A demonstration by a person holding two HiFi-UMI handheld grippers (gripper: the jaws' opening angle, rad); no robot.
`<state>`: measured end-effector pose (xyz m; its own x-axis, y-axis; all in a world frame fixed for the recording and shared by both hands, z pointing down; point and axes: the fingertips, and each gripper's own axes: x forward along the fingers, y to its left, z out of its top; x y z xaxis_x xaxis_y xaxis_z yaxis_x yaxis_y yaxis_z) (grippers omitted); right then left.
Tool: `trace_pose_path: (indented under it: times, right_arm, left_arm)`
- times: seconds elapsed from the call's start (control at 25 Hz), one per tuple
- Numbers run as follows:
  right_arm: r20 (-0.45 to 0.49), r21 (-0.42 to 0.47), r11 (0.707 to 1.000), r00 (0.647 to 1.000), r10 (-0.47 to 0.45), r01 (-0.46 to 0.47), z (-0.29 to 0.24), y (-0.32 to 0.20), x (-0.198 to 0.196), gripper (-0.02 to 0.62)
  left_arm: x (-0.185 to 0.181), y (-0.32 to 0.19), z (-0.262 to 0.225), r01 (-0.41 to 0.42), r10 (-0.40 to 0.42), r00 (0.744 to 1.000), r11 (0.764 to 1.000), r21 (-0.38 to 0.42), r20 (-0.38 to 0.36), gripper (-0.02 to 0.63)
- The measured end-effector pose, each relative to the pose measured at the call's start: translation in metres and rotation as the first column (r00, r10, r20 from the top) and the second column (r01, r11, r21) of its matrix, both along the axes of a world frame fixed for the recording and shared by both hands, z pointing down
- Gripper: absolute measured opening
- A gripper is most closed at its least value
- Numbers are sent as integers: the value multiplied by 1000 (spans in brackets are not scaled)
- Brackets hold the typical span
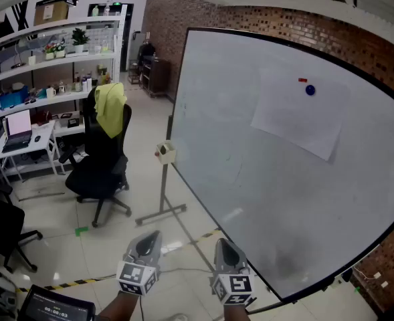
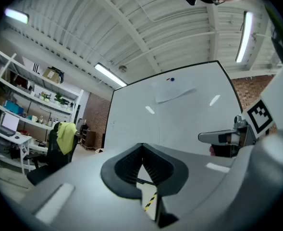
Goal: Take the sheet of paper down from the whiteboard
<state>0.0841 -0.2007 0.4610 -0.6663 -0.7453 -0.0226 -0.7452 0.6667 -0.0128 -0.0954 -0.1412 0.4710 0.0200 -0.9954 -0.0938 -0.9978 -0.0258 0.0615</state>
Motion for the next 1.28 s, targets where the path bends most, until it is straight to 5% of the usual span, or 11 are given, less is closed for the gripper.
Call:
trace_pose_path:
  times: [0.24, 0.48, 0.76, 0.88, 1.12, 1.28]
  right_arm:
    - [66, 45, 995, 994, 85, -88, -31, -61, 37, 14]
    - [225, 136, 977, 966, 130, -163, -97, -100, 65, 15]
    - [235, 224, 942, 952, 197, -250, -168, -117, 104, 29]
    - [232, 229, 935, 948, 219, -272, -189, -128, 115, 92]
    - [309, 240, 907, 913, 265, -345, -235, -134, 140, 135]
    - [341, 278, 864, 884, 319, -419, -276, -133, 157, 167]
  left_arm:
    - [26, -66, -32, -108, 107, 993, 994, 18, 58, 2]
    - [74, -149, -117, -272, 258, 950, 961, 60, 177, 3]
    - [122, -205, -226, -356, 282, 904, 912, 203, 320, 16]
    - [138, -229, -254, -381, 298, 899, 893, 240, 322, 40]
    - [159, -260, -318, -455, 347, 877, 822, 342, 332, 122]
    - [183, -271, -373, -518, 379, 843, 762, 387, 382, 158]
